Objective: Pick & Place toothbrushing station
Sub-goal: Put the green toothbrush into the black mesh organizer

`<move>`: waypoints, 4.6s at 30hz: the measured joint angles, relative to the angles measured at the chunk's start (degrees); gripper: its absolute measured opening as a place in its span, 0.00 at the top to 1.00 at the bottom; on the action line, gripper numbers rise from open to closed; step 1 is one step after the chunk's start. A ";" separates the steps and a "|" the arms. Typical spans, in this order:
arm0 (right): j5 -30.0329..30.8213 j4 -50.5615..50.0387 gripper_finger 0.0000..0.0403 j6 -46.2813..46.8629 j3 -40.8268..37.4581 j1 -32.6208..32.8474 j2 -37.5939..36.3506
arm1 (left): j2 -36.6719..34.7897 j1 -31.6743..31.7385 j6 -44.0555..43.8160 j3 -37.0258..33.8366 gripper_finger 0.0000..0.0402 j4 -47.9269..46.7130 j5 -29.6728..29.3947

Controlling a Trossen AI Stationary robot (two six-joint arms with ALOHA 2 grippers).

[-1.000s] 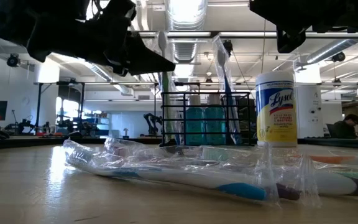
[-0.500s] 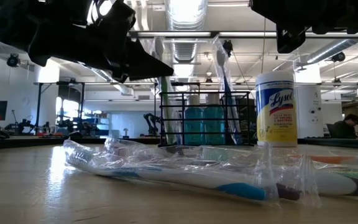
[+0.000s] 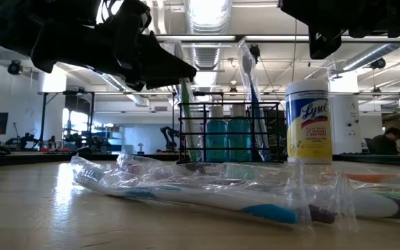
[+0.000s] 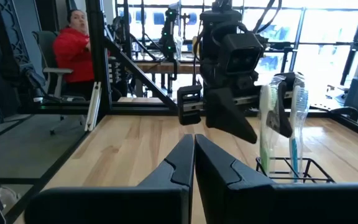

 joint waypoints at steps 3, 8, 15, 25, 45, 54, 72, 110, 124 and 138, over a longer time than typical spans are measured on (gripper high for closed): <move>0.00 -0.02 0.98 0.04 0.00 0.00 0.00 | -1.70 0.00 -1.77 -0.02 0.39 -0.80 0.02; 0.00 -0.02 0.98 0.02 -0.02 0.00 0.00 | -7.77 -0.16 -2.70 0.00 0.31 -7.17 0.04; 0.00 -0.29 0.98 0.01 -0.02 0.00 0.00 | -21.33 -3.72 -0.23 -0.02 0.31 -20.39 0.42; 0.00 -0.58 0.98 1.50 -0.02 0.02 0.00 | -42.90 -11.64 1.79 -5.93 0.39 -31.97 -2.02; 1.68 -74.24 0.98 28.47 22.89 0.00 -7.09 | -59.89 -12.81 -4.85 -23.97 0.98 -31.78 -1.55; -5.48 -101.14 0.95 43.36 36.88 0.41 -0.87 | -60.30 -12.81 -6.71 -23.86 0.95 -31.25 -1.51; -27.48 -102.39 0.56 45.31 55.24 3.47 27.97 | -60.19 -12.81 -8.46 -23.91 0.96 -31.60 -1.49; -11.29 -108.01 0.95 39.19 54.31 3.37 19.86 | -59.87 -12.79 -14.81 -24.81 0.96 -31.31 -1.48; -4.53 -54.08 0.95 6.38 33.44 -0.44 5.63 | -51.93 -12.77 -12.29 -24.02 0.99 -20.82 4.56; -1.49 -29.35 0.95 -3.14 20.09 -1.09 4.24 | -24.67 -13.73 -0.77 -10.43 0.88 -10.59 11.33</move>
